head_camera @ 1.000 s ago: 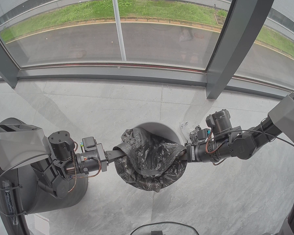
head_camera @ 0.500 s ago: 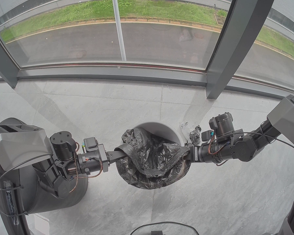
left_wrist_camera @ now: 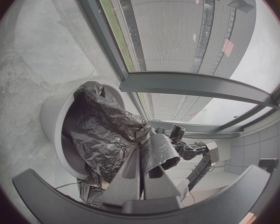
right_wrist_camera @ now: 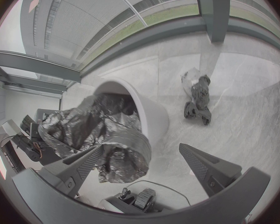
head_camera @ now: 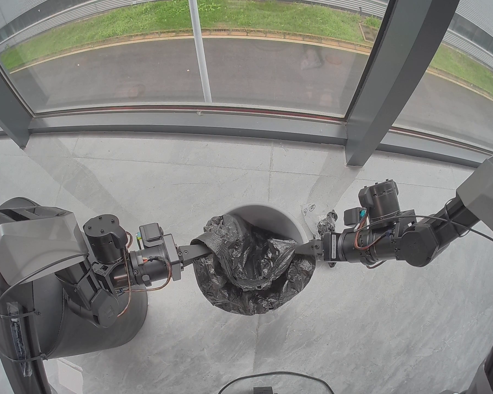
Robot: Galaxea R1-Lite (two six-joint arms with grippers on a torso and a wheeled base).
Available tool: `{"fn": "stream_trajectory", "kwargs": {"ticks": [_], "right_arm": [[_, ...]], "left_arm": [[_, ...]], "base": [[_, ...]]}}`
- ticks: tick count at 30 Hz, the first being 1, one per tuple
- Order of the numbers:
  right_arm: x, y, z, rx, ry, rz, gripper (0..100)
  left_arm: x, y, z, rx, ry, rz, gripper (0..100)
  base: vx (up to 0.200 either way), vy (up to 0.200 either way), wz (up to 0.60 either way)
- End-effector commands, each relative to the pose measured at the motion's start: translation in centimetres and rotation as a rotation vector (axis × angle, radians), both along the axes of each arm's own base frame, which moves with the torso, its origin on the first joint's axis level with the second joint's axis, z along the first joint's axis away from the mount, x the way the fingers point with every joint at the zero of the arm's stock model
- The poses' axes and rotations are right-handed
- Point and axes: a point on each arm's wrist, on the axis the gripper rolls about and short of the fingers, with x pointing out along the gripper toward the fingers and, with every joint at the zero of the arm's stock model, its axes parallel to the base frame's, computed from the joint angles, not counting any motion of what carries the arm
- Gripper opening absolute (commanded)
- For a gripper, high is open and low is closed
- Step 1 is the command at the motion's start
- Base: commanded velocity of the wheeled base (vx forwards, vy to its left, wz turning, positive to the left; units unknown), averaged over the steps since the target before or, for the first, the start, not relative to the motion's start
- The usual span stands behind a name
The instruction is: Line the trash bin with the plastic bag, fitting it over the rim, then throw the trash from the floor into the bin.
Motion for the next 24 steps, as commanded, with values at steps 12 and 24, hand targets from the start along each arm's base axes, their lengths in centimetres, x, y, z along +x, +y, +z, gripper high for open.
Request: {"fn": "stream_trajectory", "kwargs": {"ticks": [12,24], "right_arm": [[-3.4,5.4,4.4,-0.263,-0.375,0.276,100],[-5.8,10.8,-0.6,-0.478,-0.536,0.385,100]], "left_arm": [[0.5,0.3,0.7,-0.009,-0.03,0.009,0],[0.4,0.3,0.7,-0.008,-0.028,0.009,0]], "base": [[0.0,0.0,0.0],[0.0,0.0,0.0]]}}
